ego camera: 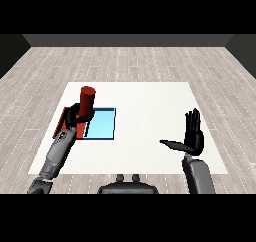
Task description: Pick the red can and put it in the red box
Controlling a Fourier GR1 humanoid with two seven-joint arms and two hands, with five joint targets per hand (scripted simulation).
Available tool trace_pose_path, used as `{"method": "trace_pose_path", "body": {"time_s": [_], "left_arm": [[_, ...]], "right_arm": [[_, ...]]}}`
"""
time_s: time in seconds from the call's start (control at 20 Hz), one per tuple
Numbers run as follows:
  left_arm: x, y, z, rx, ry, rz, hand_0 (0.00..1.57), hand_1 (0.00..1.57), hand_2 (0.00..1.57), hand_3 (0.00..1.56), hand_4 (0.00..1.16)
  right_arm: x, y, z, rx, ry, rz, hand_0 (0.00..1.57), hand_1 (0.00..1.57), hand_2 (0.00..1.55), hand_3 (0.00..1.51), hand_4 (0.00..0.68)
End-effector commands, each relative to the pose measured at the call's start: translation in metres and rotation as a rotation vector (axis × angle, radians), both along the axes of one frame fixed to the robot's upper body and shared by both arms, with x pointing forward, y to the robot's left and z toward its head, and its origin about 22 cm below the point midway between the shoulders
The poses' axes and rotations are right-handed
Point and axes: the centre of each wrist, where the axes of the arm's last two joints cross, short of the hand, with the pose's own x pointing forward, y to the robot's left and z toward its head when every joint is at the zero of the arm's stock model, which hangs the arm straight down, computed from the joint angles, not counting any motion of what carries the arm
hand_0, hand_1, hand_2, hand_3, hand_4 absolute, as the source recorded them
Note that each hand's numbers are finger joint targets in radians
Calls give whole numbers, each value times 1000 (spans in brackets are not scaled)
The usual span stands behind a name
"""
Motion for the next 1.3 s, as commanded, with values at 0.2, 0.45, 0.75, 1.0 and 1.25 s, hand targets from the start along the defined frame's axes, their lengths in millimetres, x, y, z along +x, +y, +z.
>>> {"method": "trace_pose_path", "body": {"time_s": [0.2, 0.45, 0.75, 1.0, 1.25], "left_arm": [[-3, 106, -8, 179, 150, 247, 1571, 1571, 1559, 1490, 1075], [15, 100, -47, 214, 263, 297, 1571, 1571, 1518, 1439, 1036], [26, 99, -55, 248, 422, 305, 1398, 1398, 1344, 1350, 919], [-1, 90, -99, 220, 464, 281, 761, 761, 745, 497, 764], [0, 93, -97, 298, 637, 126, 0, 0, 0, 0, 427]], "right_arm": [[10, -4, -19, 15, 29, 25, 0, 0, 0, 0, 0], [17, -17, -24, -30, 34, 7, 0, 0, 0, 0, 0], [26, 22, -36, -97, 43, 3, 0, 0, 0, 0, 0], [45, 3, -37, -132, 47, 1, 0, 0, 0, 0, 0], [44, -8, -45, -112, 34, -21, 0, 0, 0, 0, 0]]}}
